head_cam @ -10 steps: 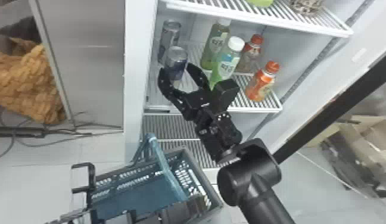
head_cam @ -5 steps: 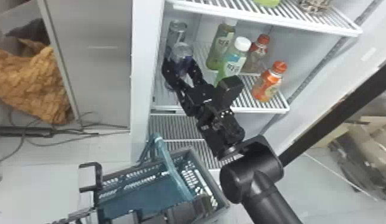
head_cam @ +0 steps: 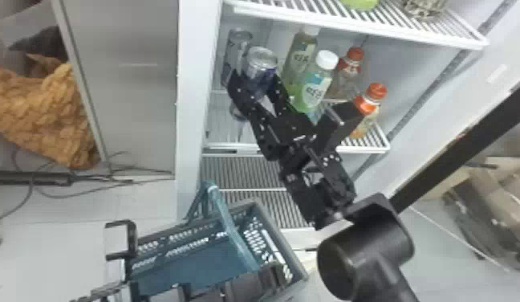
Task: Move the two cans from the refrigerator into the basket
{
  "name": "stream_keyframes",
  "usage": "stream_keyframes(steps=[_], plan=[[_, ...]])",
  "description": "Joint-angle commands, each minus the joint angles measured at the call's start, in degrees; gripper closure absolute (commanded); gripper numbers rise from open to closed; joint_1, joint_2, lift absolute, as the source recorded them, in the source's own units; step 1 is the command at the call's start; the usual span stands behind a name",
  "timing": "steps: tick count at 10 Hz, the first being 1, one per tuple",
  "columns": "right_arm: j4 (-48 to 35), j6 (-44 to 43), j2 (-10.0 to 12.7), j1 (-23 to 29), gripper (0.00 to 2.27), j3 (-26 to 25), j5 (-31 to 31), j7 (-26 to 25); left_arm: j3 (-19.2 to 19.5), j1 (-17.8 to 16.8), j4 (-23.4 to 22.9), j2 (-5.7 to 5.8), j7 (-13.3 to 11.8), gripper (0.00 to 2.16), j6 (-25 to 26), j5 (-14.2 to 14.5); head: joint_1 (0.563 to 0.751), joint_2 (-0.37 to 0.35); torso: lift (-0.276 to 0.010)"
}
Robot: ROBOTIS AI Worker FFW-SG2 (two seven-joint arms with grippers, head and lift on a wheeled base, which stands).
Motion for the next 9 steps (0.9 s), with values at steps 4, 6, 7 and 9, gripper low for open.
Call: stream_keyframes(steps=[4,6,7,9], plan=[[-15.36,6.73,-0.27,11.75,1.06,-6.01,-0.77,0.02,0.06,0.11,0.0,0.0,0.0,1.2,0.02,-0.12,0.695,-0.332,-0.276],[-21.4,9.12,-0.27,17.1,1.06,-7.61,-1.57,0.11,0.06,0.11,0.0,0.0,0.0,1.2,0.02,-0.23,0.695,-0.35,-0.276],[-23.65,9.26,0.35,19.35,1.06,-8.41,-2.14,0.2,-0.06,-0.03,0.0,0.0,0.0,1.2,-0.12,-0.23,0.695,-0.35,-0.276],[-29.7,10.53,1.75,25.82,1.06,-10.93,-2.83,0.28,0.06,-0.03,0.0,0.0,0.0,1.2,-0.12,-0.23,0.695,-0.35,-0.276]])
